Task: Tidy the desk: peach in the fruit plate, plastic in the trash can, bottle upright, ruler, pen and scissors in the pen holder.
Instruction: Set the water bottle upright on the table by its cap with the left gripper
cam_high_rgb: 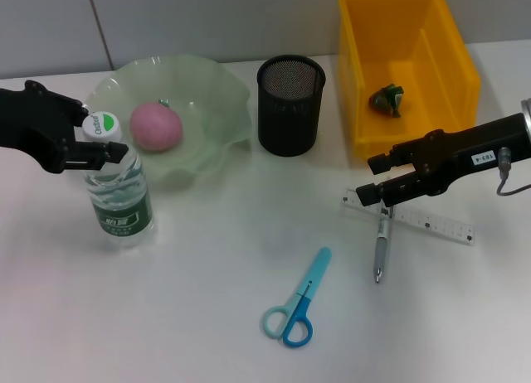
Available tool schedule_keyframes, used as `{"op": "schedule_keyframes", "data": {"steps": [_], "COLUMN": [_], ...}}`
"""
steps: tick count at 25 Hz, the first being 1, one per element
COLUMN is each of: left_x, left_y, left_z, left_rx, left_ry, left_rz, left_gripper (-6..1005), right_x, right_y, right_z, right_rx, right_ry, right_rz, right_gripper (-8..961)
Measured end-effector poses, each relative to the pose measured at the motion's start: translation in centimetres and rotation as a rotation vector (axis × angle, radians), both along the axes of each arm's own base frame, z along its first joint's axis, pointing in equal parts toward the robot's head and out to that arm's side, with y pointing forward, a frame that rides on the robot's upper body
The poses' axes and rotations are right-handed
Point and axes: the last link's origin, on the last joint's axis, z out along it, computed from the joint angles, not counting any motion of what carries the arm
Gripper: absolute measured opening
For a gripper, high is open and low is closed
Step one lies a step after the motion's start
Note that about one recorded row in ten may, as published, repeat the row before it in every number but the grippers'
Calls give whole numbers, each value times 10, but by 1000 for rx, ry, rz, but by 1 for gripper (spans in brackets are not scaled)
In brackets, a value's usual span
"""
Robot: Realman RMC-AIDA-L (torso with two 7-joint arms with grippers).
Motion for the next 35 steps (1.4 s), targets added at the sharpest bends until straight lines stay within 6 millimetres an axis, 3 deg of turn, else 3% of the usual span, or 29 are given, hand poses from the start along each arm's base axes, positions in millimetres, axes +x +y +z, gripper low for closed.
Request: {"op": "schedule_keyframes", "data": {"steps": [35], "left_x": [-11], "left_y": [8], "left_z": [7], "left_rx": [59], "left_ry": [-16], "left_rz": [36], "left_gripper": [475], "right_x": [-3], "right_y": [-3], "right_z": [4], "right_rx": [-2], "right_ry": [52], "right_rz": [-21], "right_gripper": [791]}}
